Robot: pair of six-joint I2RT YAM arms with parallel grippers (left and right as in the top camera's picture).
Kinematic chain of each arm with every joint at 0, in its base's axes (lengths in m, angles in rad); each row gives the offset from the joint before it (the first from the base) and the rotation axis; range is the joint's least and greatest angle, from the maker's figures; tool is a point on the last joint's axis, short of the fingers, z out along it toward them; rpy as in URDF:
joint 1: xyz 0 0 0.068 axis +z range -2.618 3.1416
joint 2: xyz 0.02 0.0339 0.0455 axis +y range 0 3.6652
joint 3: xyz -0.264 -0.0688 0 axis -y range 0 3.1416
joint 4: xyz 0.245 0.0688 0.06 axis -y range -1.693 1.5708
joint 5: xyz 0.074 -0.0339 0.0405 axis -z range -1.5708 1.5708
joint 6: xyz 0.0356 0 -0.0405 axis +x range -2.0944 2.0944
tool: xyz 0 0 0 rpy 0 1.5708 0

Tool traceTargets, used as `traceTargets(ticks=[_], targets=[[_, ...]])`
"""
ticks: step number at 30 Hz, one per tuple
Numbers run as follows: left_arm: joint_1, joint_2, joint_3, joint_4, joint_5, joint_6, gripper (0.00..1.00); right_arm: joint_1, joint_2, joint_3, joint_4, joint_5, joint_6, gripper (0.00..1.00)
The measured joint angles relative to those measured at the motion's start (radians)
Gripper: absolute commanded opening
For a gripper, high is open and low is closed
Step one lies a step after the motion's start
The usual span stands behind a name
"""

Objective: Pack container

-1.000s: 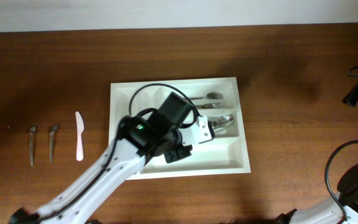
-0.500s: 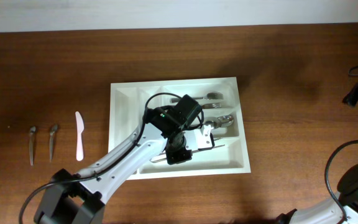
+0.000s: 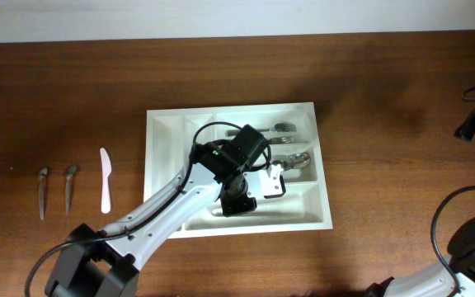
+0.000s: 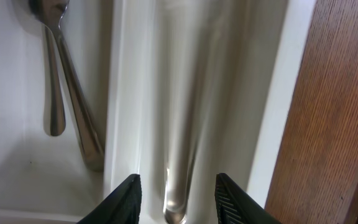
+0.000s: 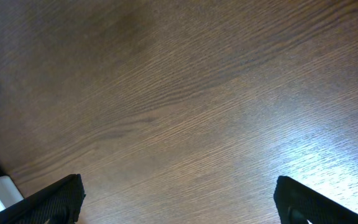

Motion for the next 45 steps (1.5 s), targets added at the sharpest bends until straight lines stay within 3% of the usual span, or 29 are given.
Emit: traceTargets(ticks=[7, 9, 10, 11, 12, 17, 20, 28, 31, 37, 41, 45], targets=[[0.000, 0.000, 0.000, 0.023, 0.000, 0.000, 0.42, 0.000, 0.000, 0.000, 0.000, 0.000, 0.000, 0.99], [0.000, 0.000, 0.000, 0.043, 0.000, 0.000, 0.48, 0.000, 0.000, 0.000, 0.000, 0.000, 0.000, 0.99], [0.000, 0.000, 0.001, 0.048, 0.000, 0.000, 0.60, 0.000, 0.000, 0.000, 0.000, 0.000, 0.000, 0.99], [0.000, 0.000, 0.005, 0.048, 0.000, 0.001, 0.91, 0.000, 0.000, 0.000, 0.000, 0.000, 0.000, 0.99], [0.000, 0.000, 0.016, 0.046, 0.000, 0.003, 0.99, 0.000, 0.000, 0.000, 0.000, 0.000, 0.000, 0.99], [0.006, 0.008, 0.168, 0.013, 0.000, -0.047, 0.99, 0.000, 0.000, 0.000, 0.000, 0.000, 0.000, 0.99], [0.036, 0.008, 0.352, -0.033, 0.012, -0.126, 0.99, 0.000, 0.000, 0.000, 0.000, 0.000, 0.000, 0.99], [0.061, 0.006, 0.454, -0.111, 0.036, -0.287, 0.99, 0.000, 0.000, 0.000, 0.000, 0.000, 0.000, 0.99], [0.064, 0.006, 0.454, -0.108, -0.073, -0.352, 0.99, 0.000, 0.000, 0.000, 0.000, 0.000, 0.000, 0.99], [0.188, 0.006, 0.454, -0.150, -0.418, -0.671, 0.99, 0.000, 0.000, 0.000, 0.000, 0.000, 0.000, 0.99], [0.357, 0.006, 0.453, -0.181, -0.466, -0.790, 0.99, 0.000, 0.000, 0.000, 0.000, 0.000, 0.000, 0.99], [0.475, 0.006, 0.442, -0.190, -0.456, -0.821, 0.99, 0.000, 0.000, 0.000, 0.000, 0.000, 0.000, 0.99]])
